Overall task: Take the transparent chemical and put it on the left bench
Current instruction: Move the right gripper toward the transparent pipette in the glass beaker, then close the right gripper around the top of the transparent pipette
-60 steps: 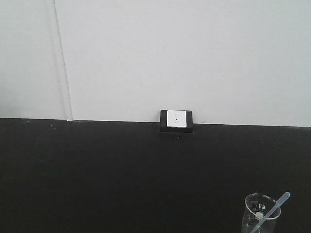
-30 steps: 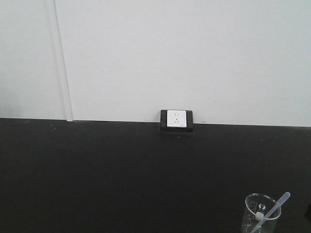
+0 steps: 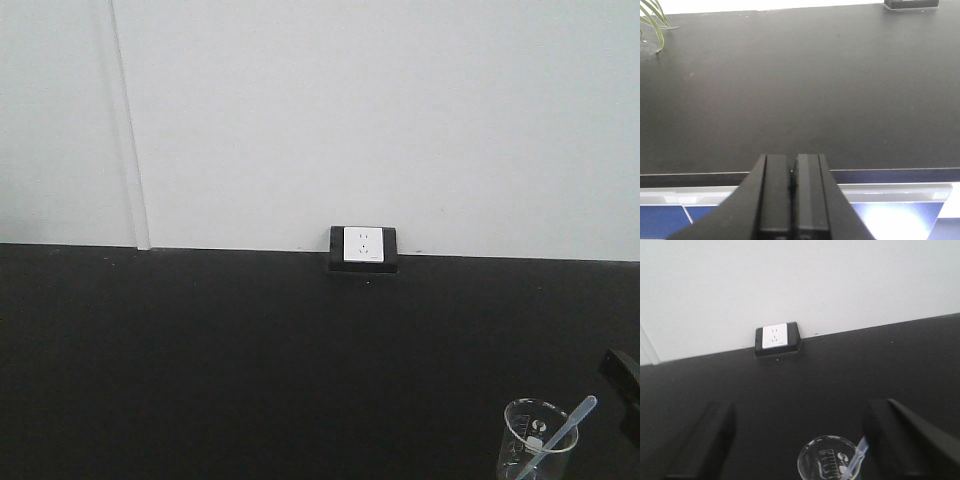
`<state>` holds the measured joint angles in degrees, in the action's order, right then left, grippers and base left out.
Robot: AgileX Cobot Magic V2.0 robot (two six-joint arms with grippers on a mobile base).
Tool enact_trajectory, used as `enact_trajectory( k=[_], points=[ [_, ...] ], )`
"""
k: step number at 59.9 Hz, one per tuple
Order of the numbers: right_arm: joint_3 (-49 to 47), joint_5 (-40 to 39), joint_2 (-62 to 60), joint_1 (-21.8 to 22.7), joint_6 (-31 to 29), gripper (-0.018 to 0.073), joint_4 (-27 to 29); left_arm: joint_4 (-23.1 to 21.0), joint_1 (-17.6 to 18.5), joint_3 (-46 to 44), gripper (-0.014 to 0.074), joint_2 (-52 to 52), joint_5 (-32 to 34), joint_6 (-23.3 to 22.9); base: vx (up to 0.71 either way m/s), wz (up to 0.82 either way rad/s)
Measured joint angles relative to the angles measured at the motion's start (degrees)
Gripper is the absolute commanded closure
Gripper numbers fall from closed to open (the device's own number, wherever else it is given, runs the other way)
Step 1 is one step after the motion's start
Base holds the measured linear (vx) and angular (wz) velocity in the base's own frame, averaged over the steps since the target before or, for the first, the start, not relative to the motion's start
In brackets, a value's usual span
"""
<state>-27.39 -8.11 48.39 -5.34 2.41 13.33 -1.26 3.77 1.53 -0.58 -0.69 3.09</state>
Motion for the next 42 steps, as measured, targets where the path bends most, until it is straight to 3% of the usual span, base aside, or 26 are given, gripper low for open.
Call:
enact_trajectory(
  k=[22, 42],
  points=[
    [-1.8, -5.9, 11.7, 0.0, 3.8, -0.0045, 25.2, 0.0, 0.0, 0.0, 0.0600, 0.0, 0.0, 0.0, 0.00, 0.00],
    [-10.3, -9.9, 30.4, 0.0, 2.9, 0.0019, 26.3, 0.0, 0.0, 0.0, 0.0600, 0.0, 0.0, 0.0, 0.00, 0.00]
  ],
)
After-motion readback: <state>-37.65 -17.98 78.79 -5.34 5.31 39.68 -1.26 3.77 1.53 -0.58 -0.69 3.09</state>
